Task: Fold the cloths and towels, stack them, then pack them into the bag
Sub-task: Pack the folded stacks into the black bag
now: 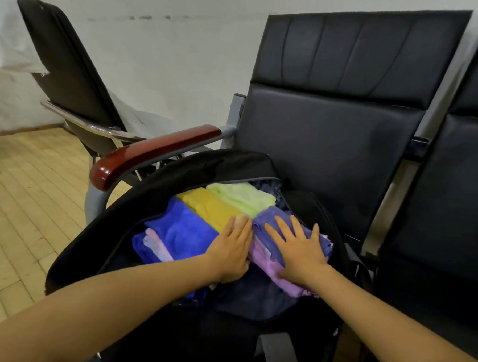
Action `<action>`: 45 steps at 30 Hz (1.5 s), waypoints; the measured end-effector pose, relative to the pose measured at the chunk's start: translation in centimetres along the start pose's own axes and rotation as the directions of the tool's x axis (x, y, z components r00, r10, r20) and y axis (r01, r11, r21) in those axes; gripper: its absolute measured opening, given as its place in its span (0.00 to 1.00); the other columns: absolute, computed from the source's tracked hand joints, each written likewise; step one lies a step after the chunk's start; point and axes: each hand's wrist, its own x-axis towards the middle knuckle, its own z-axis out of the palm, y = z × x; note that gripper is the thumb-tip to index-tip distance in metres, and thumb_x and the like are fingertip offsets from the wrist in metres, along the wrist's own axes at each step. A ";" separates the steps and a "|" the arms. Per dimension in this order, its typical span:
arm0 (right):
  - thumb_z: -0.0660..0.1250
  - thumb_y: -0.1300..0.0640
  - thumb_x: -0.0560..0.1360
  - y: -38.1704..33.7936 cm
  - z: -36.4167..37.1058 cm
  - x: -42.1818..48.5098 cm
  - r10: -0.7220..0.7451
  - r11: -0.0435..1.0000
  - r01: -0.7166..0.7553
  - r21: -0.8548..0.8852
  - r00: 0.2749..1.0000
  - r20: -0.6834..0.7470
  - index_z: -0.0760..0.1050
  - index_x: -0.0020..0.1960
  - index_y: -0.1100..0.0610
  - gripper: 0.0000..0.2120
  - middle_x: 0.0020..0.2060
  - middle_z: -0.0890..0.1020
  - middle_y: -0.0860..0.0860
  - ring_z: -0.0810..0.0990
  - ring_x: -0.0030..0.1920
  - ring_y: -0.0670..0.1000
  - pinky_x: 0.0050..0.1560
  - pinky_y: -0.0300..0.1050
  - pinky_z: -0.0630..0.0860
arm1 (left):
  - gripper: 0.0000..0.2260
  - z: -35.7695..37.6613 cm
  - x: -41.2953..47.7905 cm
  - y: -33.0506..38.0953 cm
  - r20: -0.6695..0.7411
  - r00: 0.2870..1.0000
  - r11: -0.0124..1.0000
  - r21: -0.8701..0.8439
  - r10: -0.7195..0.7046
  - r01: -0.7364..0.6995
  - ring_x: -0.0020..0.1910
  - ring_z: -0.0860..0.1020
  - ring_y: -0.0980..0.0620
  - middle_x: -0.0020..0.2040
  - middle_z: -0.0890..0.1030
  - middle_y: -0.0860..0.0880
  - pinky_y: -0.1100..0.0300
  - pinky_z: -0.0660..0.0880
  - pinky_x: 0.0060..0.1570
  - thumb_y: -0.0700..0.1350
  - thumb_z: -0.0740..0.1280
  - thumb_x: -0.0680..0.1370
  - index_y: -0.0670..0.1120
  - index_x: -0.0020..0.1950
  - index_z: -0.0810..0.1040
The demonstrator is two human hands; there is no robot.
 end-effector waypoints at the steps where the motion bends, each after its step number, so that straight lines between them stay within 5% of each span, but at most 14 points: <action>1: 0.66 0.40 0.74 0.1 0.3 0.1 0.009 1.000 -0.009 0.000 1.000 -0.015 0.33 0.77 0.49 0.48 0.77 0.37 0.51 0.38 0.76 0.60 0.69 0.73 0.47 | 0.32 -0.1 0.2 0.2 0.034 0.999 0.996 0.080 0.027 -0.029 0.77 0.41 0.38 0.77 0.43 0.36 0.42 0.34 0.72 0.55 0.46 0.82 0.35 0.76 0.41; 8: 0.65 0.42 0.75 0.3 0.7 1.0 0.065 0.996 -0.064 0.055 0.998 -0.014 0.31 0.77 0.50 0.49 0.77 0.36 0.51 0.39 0.76 0.61 0.69 0.71 0.51 | 0.33 2.6 0.2 0.4 0.052 0.985 0.915 0.363 0.166 -0.174 0.76 0.39 0.36 0.77 0.40 0.36 0.35 0.27 0.64 0.59 0.46 0.81 0.41 0.77 0.36; 12: 0.62 0.37 0.75 0.3 1.2 0.9 0.033 0.999 -0.033 0.020 0.999 -0.016 0.29 0.76 0.51 0.49 0.76 0.35 0.52 0.38 0.76 0.62 0.68 0.73 0.49 | 0.29 3.1 0.5 -0.6 0.035 0.980 0.925 0.325 0.194 -0.195 0.76 0.38 0.38 0.77 0.38 0.39 0.36 0.27 0.65 0.56 0.43 0.82 0.45 0.77 0.35; 16: 0.64 0.27 0.66 0.2 1.6 1.0 0.019 1.000 -0.019 0.005 1.000 0.007 0.28 0.76 0.52 0.59 0.76 0.33 0.53 0.36 0.76 0.63 0.66 0.75 0.47 | 0.29 4.3 1.0 -1.7 0.014 0.975 0.938 0.270 0.221 -0.217 0.76 0.36 0.39 0.77 0.37 0.42 0.38 0.23 0.64 0.56 0.43 0.81 0.48 0.77 0.34; 23: 0.67 0.40 0.73 -1.2 2.3 1.8 0.062 0.996 -0.065 -0.064 0.997 -0.042 0.28 0.76 0.55 0.53 0.76 0.35 0.57 0.42 0.74 0.68 0.65 0.74 0.54 | 0.30 6.3 1.7 -4.3 -0.009 0.967 0.937 0.249 0.254 -0.244 0.76 0.36 0.39 0.73 0.29 0.42 0.39 0.21 0.62 0.55 0.46 0.81 0.50 0.75 0.30; 26: 0.67 0.44 0.75 -1.5 1.9 2.3 0.062 0.997 -0.063 -0.043 0.997 -0.036 0.30 0.76 0.56 0.51 0.76 0.37 0.58 0.45 0.74 0.69 0.65 0.71 0.57 | 0.29 6.4 1.8 -5.1 -0.099 0.945 0.939 0.185 0.312 -0.291 0.77 0.54 0.40 0.77 0.52 0.40 0.38 0.33 0.70 0.56 0.49 0.78 0.47 0.78 0.52; 29: 0.68 0.44 0.74 -1.1 1.5 2.5 0.045 0.999 -0.045 -0.022 0.999 -0.015 0.30 0.76 0.57 0.52 0.76 0.36 0.58 0.45 0.74 0.69 0.66 0.70 0.57 | 0.22 5.8 2.2 -4.8 -0.310 0.905 0.948 -0.038 0.290 -0.317 0.66 0.75 0.44 0.63 0.79 0.46 0.44 0.49 0.72 0.53 0.51 0.80 0.46 0.64 0.79; 34: 0.74 0.34 0.62 -0.4 0.6 0.8 0.018 0.997 -0.011 -0.077 0.995 0.093 0.24 0.73 0.51 0.67 0.74 0.28 0.54 0.32 0.73 0.67 0.64 0.79 0.45 | 0.15 3.3 2.7 -2.9 -0.492 0.870 0.836 -0.495 -0.042 -0.239 0.48 0.77 0.44 0.48 0.80 0.44 0.56 0.66 0.57 0.42 0.55 0.72 0.41 0.49 0.79; 36: 0.75 0.36 0.63 -0.2 0.5 -0.1 0.013 0.994 0.000 -0.106 0.992 0.128 0.23 0.73 0.49 0.66 0.73 0.27 0.53 0.31 0.73 0.67 0.63 0.79 0.46 | 0.11 2.2 2.5 -1.6 -0.384 0.890 0.669 -0.732 -0.247 -0.131 0.43 0.74 0.47 0.44 0.78 0.44 0.57 0.69 0.47 0.38 0.56 0.73 0.39 0.46 0.78; 38: 0.73 0.40 0.67 0.2 0.7 -0.6 0.005 0.998 0.004 -0.069 0.992 0.128 0.23 0.73 0.47 0.62 0.73 0.27 0.52 0.34 0.74 0.67 0.65 0.76 0.51 | 0.06 0.3 2.7 -0.3 0.049 0.933 0.200 -0.971 -0.356 0.127 0.42 0.72 0.48 0.43 0.75 0.41 0.51 0.71 0.44 0.38 0.59 0.77 0.41 0.44 0.75; 40: 0.72 0.46 0.70 0.6 0.7 -0.5 0.002 1.000 -0.001 -0.011 0.993 0.119 0.24 0.73 0.47 0.58 0.74 0.28 0.52 0.38 0.75 0.67 0.67 0.72 0.55 | 0.14 -1.5 3.1 0.3 0.580 0.815 -0.287 -0.784 -0.022 0.550 0.53 0.74 0.42 0.57 0.74 0.39 0.45 0.73 0.47 0.52 0.62 0.81 0.43 0.58 0.72; 42: 0.72 0.49 0.71 0.6 0.8 -0.1 -0.010 1.000 0.007 0.028 0.993 0.114 0.25 0.74 0.48 0.57 0.74 0.28 0.52 0.41 0.75 0.67 0.68 0.70 0.57 | 0.33 -1.6 3.7 0.0 0.660 0.716 -0.508 -0.546 0.230 0.666 0.66 0.70 0.37 0.70 0.67 0.38 0.43 0.72 0.56 0.62 0.62 0.77 0.41 0.72 0.63; 45: 0.72 0.49 0.70 0.7 1.5 0.5 -0.019 0.999 0.015 0.046 0.997 0.076 0.27 0.75 0.50 0.57 0.74 0.30 0.52 0.43 0.75 0.67 0.67 0.68 0.59 | 0.32 -1.7 4.6 0.3 0.590 0.753 -0.685 -0.420 0.292 0.595 0.66 0.71 0.36 0.70 0.69 0.38 0.37 0.70 0.61 0.62 0.63 0.76 0.43 0.72 0.66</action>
